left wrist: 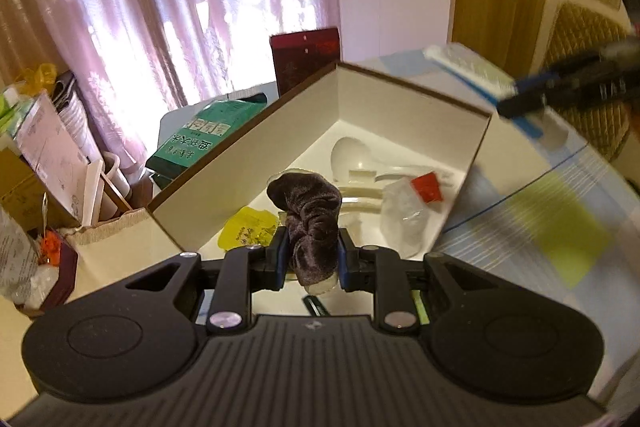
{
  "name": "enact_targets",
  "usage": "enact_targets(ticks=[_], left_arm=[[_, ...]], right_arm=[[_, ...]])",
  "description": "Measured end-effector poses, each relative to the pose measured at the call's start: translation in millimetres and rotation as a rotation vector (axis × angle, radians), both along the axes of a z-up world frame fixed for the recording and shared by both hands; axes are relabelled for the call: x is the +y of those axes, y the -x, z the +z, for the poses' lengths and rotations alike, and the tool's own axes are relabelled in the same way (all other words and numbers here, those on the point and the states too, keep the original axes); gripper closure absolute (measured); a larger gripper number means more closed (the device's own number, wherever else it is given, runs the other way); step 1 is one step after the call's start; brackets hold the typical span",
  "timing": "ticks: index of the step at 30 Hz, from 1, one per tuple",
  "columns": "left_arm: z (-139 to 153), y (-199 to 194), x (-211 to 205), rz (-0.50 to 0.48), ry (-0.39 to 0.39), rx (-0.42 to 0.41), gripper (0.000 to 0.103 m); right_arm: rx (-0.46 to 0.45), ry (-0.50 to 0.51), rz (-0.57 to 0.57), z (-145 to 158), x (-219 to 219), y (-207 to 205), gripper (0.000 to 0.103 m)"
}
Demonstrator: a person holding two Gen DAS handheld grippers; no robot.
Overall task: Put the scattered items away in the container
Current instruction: 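Carry the hair tie and white tube over the brown box, then open both tools to drop the hair tie and tube into the box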
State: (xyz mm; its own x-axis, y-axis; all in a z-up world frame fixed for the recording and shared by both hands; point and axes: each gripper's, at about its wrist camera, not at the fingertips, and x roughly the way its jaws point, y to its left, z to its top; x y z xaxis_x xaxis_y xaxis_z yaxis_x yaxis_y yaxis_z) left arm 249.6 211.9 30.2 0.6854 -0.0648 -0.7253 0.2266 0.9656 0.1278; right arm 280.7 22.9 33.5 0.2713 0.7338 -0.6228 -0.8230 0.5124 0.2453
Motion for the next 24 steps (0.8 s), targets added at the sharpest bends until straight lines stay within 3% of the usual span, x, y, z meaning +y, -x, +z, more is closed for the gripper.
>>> enact_targets(ticks=[15, 18, 22, 24], left_arm=[[-71, -70, 25, -0.029, -0.036, 0.217, 0.082], [-82, -77, 29, -0.023, -0.04, 0.255, 0.079], [-89, -79, 25, -0.055, -0.069, 0.265, 0.065], [-90, -81, 25, -0.058, -0.07, 0.27, 0.064]], right_arm=[[0.076, 0.102, -0.077, -44, 31, -61, 0.067], [0.073, 0.123, -0.082, -50, 35, -65, 0.067], [0.055, 0.158, -0.082, -57, 40, -68, 0.067], [0.047, 0.177, -0.08, -60, 43, -68, 0.067]])
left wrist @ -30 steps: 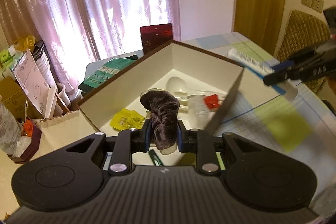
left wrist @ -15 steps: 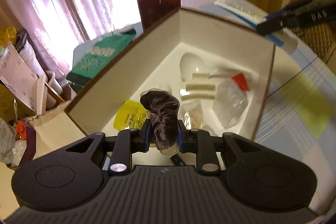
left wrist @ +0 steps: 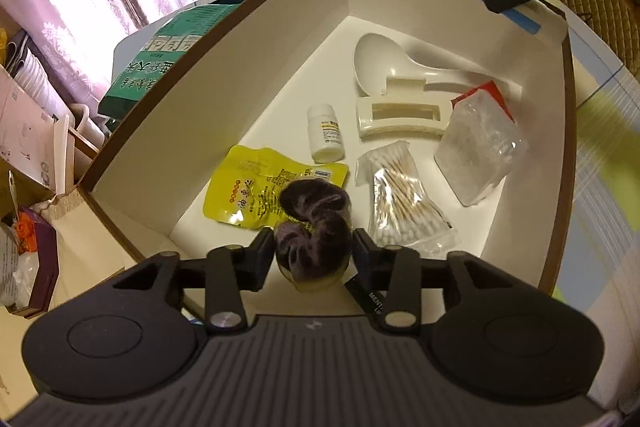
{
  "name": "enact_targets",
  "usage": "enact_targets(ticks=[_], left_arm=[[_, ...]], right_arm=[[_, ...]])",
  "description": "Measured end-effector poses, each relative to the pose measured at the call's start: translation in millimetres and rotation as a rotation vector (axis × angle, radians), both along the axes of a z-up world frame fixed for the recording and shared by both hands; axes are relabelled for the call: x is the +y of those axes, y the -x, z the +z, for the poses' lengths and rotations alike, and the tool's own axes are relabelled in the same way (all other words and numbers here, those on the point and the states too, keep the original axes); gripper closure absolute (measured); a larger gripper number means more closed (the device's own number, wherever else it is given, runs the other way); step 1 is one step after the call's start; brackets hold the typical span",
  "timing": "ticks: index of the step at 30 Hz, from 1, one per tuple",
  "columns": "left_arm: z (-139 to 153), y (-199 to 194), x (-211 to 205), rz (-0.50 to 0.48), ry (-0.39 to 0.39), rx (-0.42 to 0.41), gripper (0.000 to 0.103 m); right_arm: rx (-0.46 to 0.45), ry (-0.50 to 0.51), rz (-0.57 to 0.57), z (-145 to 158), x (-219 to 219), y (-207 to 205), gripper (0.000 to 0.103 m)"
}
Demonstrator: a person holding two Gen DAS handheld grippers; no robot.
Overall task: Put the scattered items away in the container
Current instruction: 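Open both tools to drop the hair tie and tube into the box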
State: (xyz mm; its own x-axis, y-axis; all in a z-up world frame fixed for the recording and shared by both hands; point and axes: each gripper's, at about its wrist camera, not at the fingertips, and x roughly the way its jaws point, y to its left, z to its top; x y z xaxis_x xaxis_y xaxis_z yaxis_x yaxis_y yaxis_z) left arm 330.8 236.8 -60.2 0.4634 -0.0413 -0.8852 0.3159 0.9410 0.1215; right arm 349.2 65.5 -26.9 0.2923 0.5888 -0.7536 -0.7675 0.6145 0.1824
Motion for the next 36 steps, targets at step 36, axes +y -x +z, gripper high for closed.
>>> enact_targets(ticks=[36], left_arm=[[8, -12, 7, 0.055, 0.065, -0.065, 0.05]], right_arm=[[-0.155, 0.18, 0.087, -23, 17, 18, 0.032]])
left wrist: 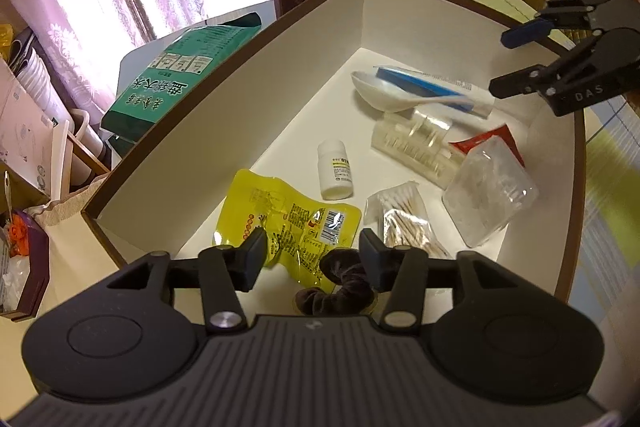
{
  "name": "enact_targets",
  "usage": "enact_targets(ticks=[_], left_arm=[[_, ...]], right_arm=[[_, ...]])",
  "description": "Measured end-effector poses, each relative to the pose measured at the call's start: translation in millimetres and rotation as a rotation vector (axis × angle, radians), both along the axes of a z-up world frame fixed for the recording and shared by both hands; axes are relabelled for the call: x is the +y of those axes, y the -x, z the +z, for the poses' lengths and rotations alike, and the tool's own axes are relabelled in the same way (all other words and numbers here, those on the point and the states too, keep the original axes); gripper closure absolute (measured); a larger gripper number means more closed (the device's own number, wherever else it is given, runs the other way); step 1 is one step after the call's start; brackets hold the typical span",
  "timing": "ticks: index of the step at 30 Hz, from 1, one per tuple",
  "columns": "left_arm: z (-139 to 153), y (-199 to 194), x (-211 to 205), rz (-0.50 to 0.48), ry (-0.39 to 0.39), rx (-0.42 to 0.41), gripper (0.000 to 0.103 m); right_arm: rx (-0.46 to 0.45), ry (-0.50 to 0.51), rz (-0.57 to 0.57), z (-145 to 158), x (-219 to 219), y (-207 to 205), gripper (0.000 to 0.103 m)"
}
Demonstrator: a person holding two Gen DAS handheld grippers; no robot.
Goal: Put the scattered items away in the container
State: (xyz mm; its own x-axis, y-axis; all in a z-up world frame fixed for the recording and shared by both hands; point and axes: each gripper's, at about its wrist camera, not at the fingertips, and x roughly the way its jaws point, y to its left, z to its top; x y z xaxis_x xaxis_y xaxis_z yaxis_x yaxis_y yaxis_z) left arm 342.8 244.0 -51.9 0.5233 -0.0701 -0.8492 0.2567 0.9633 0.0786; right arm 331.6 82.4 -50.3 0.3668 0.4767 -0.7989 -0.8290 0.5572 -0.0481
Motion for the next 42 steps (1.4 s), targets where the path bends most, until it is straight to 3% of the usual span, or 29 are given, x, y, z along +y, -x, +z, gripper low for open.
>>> enact_targets(ticks=[5, 6, 8, 26, 42], left_arm=[[2, 4, 1, 0.048, 0.007, 0.007, 0.041], [3, 4, 1, 0.06, 0.008, 0.009, 0.04], [5, 6, 1, 0.08, 0.012, 0.016, 0.034], [28, 24, -15, 0.171, 0.008, -0.002, 0.017], [46, 51, -32, 0.226, -0.018, -0.044, 0.015]], right_arm=[[0.063, -0.018, -0.022, 9, -6, 2, 0.027], [0.063, -0.023, -0.027, 11, -7, 3, 0.01], [0.047, -0.039, -0.029, 15, -10, 7, 0.002], [0.08, -0.064, -0.018, 20, -17, 34, 0.002], [0.082, -0.105, -0.027, 32, -26, 58, 0.002]])
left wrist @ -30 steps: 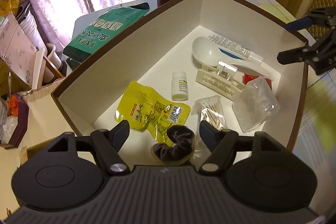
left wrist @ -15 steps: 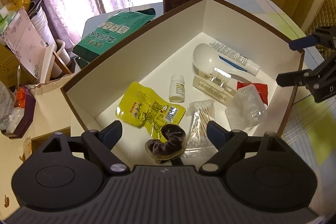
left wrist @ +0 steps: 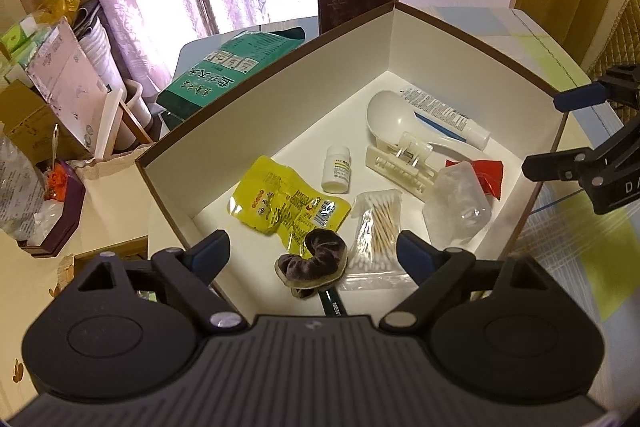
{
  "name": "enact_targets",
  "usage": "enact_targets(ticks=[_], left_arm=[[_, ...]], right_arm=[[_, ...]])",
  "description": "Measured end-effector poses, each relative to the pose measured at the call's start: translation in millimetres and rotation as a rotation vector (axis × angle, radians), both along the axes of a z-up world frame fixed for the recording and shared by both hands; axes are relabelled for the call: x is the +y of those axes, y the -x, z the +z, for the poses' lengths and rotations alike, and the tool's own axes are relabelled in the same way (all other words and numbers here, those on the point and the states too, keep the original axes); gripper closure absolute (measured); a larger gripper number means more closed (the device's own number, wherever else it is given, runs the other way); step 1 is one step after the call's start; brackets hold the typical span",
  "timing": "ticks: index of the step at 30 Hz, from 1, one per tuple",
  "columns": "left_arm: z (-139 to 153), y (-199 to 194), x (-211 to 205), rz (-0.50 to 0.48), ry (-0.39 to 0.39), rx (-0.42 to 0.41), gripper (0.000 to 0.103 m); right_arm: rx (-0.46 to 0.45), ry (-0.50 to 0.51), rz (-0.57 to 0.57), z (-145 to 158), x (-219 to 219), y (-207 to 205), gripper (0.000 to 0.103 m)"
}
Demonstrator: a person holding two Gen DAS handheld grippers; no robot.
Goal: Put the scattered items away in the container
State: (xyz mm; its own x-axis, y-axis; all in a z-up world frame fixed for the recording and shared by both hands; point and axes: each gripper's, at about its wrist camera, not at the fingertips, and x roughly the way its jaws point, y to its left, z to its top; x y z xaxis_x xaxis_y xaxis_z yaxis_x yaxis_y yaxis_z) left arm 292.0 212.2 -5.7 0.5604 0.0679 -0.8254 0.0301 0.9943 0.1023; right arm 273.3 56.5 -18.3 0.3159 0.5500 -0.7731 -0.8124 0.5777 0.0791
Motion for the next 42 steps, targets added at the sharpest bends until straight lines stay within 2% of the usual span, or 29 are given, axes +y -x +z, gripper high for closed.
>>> enact_targets(ticks=[19, 22, 29, 42], left_arm=[[34, 48, -31, 0.088, -0.046, -0.086, 0.009], [39, 60, -39, 0.102, -0.052, -0.103, 0.005], [49, 89, -57, 0.135, -0.058, -0.134, 0.005], [66, 135, -97, 0.175, -0.028, -0.184, 0.005]], right_arm=[[-0.045, -0.057, 0.024, 18, -23, 39, 0.002], [-0.052, -0.065, 0.019, 20, -29, 46, 0.002], [-0.119, -0.066, 0.003, 28, -50, 71, 0.002], [-0.116, -0.114, 0.035, 48, -88, 109, 0.002]])
